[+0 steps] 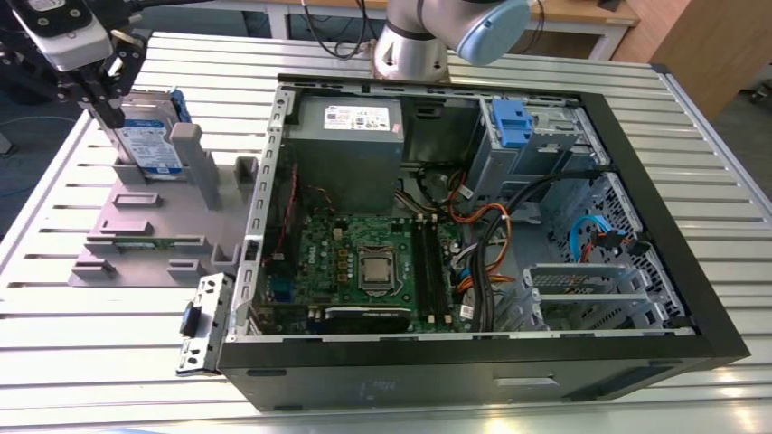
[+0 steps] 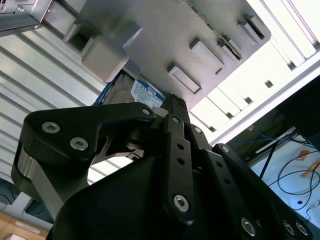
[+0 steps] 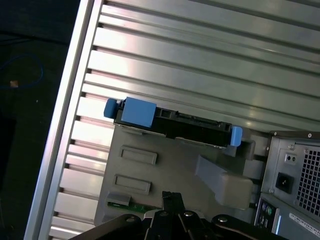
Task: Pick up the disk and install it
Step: 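Pick up the disk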
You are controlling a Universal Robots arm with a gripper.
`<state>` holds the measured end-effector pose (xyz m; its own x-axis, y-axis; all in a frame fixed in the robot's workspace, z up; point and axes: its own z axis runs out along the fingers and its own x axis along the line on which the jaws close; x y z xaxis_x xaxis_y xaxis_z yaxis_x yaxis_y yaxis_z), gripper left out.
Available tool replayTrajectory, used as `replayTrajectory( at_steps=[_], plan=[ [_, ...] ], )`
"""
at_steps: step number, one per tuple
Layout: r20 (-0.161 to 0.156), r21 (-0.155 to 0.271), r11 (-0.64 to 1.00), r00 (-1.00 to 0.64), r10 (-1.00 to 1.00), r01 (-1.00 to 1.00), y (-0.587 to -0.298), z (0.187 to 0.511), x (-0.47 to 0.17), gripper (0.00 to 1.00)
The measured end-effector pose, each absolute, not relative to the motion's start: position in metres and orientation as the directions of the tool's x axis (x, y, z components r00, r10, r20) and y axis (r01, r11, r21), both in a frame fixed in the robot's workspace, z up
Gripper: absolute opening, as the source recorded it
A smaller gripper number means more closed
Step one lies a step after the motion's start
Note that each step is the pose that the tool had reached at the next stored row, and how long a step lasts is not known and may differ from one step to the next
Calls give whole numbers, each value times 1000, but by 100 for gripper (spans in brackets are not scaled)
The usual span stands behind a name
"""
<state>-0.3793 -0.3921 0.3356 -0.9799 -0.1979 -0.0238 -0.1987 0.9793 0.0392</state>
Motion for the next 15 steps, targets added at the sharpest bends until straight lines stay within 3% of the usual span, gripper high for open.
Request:
replayTrajectory(
  at_steps=[15],
  plan=[
    [-24, 39, 975, -976, -217, -217, -392, 336, -379, 11]
  ],
)
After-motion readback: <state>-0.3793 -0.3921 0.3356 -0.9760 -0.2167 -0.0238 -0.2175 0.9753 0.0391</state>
